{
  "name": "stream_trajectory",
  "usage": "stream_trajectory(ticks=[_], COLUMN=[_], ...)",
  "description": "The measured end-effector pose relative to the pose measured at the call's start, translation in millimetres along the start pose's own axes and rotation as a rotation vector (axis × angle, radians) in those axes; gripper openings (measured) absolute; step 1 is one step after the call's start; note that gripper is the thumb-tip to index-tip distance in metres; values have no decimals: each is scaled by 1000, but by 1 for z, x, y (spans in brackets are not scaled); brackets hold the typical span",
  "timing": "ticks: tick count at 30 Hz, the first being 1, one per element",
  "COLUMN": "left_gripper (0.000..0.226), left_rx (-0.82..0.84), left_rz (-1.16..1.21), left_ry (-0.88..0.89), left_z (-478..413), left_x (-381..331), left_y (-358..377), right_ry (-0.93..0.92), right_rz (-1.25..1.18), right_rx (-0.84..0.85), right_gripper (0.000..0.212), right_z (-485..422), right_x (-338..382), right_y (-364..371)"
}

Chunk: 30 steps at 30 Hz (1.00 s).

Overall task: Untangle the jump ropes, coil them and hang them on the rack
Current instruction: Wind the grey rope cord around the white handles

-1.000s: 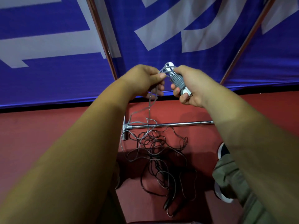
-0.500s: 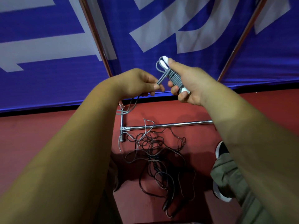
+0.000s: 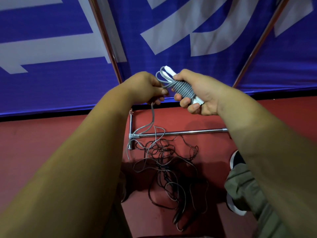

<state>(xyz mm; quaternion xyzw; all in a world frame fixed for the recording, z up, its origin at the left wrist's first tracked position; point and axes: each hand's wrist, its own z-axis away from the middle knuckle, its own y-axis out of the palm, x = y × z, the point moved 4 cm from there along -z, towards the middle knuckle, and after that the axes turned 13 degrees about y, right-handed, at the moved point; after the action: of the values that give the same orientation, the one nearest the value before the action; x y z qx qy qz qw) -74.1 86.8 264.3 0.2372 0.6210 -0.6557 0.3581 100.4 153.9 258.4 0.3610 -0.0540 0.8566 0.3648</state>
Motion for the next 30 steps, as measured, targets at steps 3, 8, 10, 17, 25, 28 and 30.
stream_trajectory(ticks=[3,8,10,17,25,28,30], left_gripper=[6,21,27,14,18,24,24], left_rx=[-103,-125,-75,6,-106,-50,9], left_rz=[71,131,155,154,-328,-494,-597], left_ry=[71,221,252,271,346,342,304], left_z=[0,5,7,9,-2,-6,-7], left_x=[1,-9,-13,-31,-33,-27,-22], left_y=[-6,-13,-12,-8,-9,-4,0], right_ry=[7,65,111,241,232,127,58], right_rz=[-10,139,234,443,244,100,100], right_rx=[74,167,214,256,-121,-161,-174], right_gripper=[29,32,36,31,32,28,27], right_z=[5,13,17,8,-26,-33,-31], right_x=[2,-2,-7,-24,-25,-21,-17], right_y=[2,7,10,13,-7,-11,-11])
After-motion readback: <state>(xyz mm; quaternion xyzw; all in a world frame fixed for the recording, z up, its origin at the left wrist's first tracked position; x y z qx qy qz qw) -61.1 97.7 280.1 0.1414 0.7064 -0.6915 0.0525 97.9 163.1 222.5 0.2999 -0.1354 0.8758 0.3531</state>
